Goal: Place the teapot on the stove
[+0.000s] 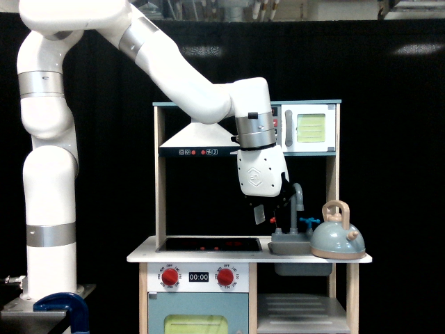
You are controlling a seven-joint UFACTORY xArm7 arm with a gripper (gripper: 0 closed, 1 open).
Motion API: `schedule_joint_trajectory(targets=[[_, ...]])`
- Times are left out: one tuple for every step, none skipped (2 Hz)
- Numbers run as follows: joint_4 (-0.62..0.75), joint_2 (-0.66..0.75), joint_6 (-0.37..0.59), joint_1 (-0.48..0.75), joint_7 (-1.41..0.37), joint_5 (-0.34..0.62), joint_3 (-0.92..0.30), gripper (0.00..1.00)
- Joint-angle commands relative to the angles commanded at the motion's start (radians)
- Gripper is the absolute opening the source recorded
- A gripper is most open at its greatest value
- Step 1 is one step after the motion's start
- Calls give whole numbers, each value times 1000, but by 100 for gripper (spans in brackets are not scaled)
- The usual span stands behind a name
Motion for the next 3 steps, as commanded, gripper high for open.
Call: schedule_joint_trajectory(targets=[[253,210,112,-71,-494,119,51,100],[381,280,92,-80,-387,96,84,100],[569,399,294,-265,-532,382,156,100]])
